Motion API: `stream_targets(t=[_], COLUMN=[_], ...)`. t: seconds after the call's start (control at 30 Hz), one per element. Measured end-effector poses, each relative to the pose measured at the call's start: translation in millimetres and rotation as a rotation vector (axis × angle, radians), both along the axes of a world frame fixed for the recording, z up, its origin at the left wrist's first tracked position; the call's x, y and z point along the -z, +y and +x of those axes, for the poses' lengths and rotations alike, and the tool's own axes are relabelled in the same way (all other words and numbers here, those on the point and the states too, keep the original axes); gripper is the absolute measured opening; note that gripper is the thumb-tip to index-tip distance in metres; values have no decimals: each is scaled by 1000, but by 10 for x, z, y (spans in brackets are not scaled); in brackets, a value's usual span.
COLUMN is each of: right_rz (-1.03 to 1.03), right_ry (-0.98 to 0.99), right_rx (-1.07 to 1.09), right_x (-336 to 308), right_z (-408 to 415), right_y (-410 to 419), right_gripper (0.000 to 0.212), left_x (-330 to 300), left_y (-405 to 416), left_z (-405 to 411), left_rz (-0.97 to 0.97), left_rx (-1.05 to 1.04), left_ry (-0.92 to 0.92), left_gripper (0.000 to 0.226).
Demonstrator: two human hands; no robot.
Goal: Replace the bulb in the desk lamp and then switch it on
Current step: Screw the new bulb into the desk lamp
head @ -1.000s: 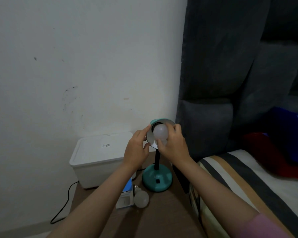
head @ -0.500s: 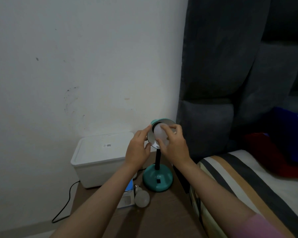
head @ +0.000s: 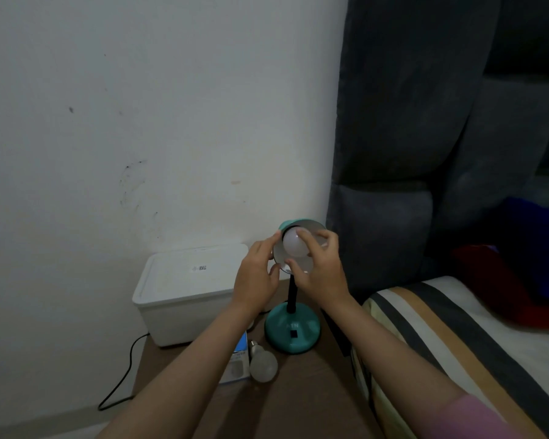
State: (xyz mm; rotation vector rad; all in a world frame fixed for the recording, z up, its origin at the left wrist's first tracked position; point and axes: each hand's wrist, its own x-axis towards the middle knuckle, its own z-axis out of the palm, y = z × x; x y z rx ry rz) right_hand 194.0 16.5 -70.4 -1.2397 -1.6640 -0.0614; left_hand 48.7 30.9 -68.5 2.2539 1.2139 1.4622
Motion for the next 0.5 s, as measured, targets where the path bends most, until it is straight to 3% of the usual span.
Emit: stream_targets(t=[0.3, 0.5], right_rz=[-63, -27], right_ry=[102, 7], right_rx=[116, -26], right_x=[-114, -45], right_z=[9, 33], right_y=[39, 46], right_gripper=[53, 56], left_x=[-1, -7], left_y=[21, 24], left_z=[-12, -8], left_rz=[1, -8], left_rx=[11, 13], left_ry=[-9, -5], left_gripper=[62, 60])
